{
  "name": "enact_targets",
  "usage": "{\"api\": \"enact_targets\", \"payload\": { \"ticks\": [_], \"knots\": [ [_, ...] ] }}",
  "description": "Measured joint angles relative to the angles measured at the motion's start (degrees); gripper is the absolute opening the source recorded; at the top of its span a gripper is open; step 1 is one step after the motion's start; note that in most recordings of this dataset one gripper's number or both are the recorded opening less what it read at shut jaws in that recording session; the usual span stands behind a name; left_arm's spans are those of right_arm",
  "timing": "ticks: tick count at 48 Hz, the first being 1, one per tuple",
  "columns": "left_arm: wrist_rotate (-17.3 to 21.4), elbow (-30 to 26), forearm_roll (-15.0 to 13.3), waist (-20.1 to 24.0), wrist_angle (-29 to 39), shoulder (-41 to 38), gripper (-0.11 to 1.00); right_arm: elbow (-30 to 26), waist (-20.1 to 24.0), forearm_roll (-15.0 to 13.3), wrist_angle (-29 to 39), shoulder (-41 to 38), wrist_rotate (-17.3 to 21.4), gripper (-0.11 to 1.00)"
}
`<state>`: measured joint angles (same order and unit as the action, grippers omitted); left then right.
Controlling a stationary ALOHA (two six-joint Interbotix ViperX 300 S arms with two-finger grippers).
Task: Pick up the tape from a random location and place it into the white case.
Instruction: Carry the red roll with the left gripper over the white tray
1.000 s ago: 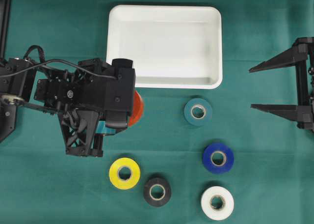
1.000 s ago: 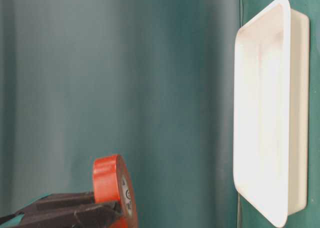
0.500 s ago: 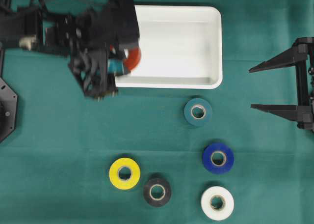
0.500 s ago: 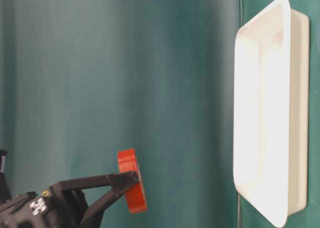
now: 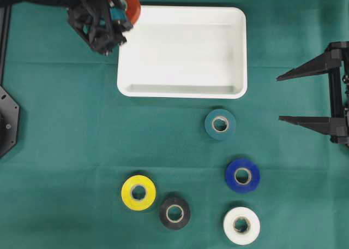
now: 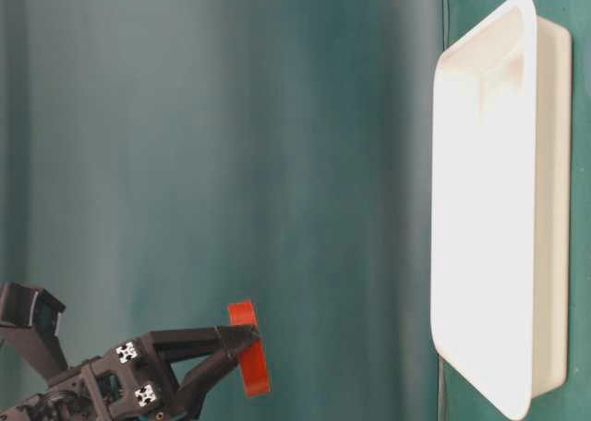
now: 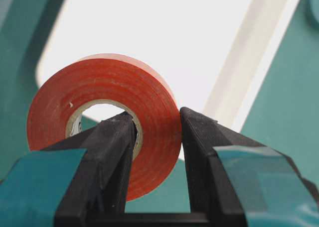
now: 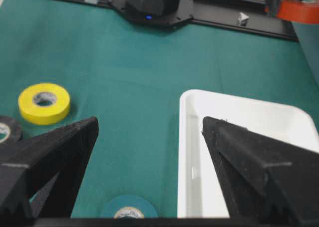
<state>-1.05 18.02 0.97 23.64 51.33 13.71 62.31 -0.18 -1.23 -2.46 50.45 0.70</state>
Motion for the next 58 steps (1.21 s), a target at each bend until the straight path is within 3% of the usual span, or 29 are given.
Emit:
{"api": "enact_targets", "payload": {
  "ticks": [16, 43, 58],
  "knots": [
    [0.0, -0.7, 0.0, -1.32, -3.08, -2.37, 0.24, 0.0, -0.09, 0.0, 0.18, 0.0, 0.0, 0.9],
    [1.93, -16.17, 0.0, -3.6, -4.31, -16.96, 0.24, -0.18, -0.09, 0.0, 0.26, 0.0, 0.0, 0.9],
    [2.11, -18.72, 0.0, -4.04, -3.52, -19.95, 0.24, -0.18, -0.09, 0.0, 0.26, 0.0, 0.0, 0.9]
  ]
}}
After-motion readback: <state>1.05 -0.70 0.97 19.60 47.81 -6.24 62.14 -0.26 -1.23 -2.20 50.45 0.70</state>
